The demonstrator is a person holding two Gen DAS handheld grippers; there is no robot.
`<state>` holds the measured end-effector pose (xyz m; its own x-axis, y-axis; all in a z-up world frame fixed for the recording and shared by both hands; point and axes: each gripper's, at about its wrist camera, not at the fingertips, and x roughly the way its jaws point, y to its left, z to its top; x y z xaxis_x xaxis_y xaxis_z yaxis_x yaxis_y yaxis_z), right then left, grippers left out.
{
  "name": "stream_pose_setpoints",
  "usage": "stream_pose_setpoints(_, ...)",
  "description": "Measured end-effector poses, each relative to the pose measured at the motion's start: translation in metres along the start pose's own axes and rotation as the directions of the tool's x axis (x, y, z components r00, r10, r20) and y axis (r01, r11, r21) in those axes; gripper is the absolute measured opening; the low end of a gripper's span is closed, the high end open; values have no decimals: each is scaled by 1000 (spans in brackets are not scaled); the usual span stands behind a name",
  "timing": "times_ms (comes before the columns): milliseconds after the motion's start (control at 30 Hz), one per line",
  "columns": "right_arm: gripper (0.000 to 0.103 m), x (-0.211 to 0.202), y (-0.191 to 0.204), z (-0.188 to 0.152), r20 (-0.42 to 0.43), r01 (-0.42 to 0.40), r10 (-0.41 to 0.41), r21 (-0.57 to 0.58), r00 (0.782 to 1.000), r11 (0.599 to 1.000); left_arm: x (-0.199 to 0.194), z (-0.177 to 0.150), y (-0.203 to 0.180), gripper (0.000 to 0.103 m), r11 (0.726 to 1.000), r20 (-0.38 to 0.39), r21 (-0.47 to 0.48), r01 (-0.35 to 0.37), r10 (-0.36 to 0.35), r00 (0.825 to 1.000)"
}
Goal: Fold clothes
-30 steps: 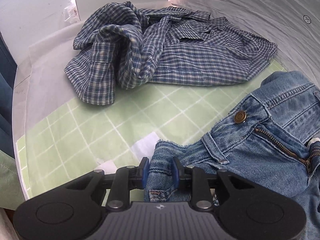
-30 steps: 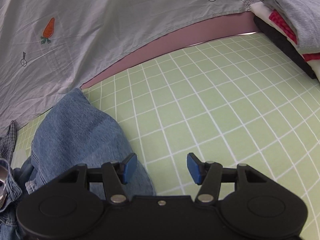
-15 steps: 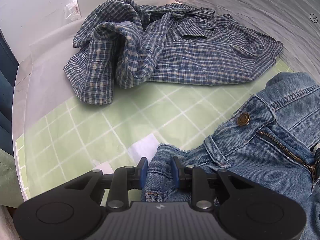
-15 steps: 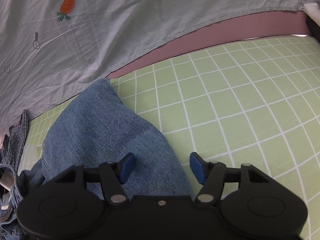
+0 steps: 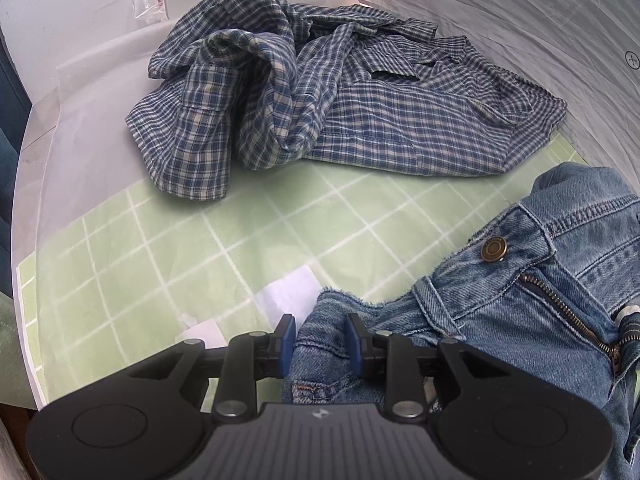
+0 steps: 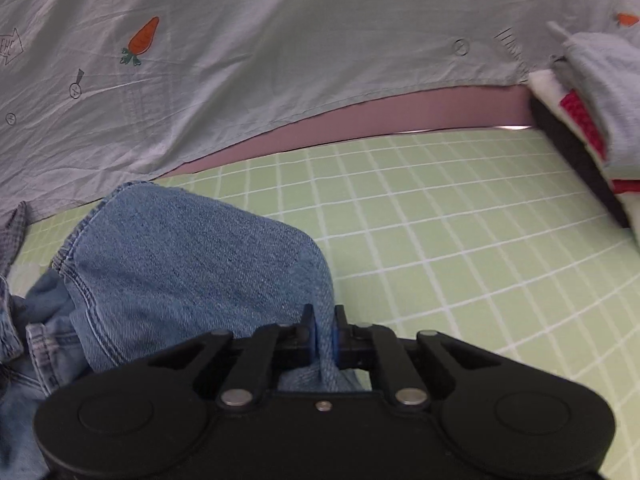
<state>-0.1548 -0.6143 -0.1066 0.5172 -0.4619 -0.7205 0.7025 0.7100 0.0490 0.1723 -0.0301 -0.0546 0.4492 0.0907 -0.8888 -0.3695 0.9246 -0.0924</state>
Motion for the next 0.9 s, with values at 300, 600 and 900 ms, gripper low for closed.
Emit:
stream_pose_setpoints(300, 8, -57, -93, -92, -145, 217, -208, 54, 967, 975, 0, 1, -1, 36, 1000, -9, 16, 0, 0, 1000)
stream_pose_setpoints(600, 56, -61, -107, -80, -91, 202, -187, 199, 978, 959, -4, 0, 23, 50, 994, -53, -93, 59, -64, 997)
stream_pose_setpoints(900, 71, -29, -121, -53, -91, 178, -162, 196, 983, 964, -16, -15, 48, 62, 970, -72, -189, 155, -171, 983)
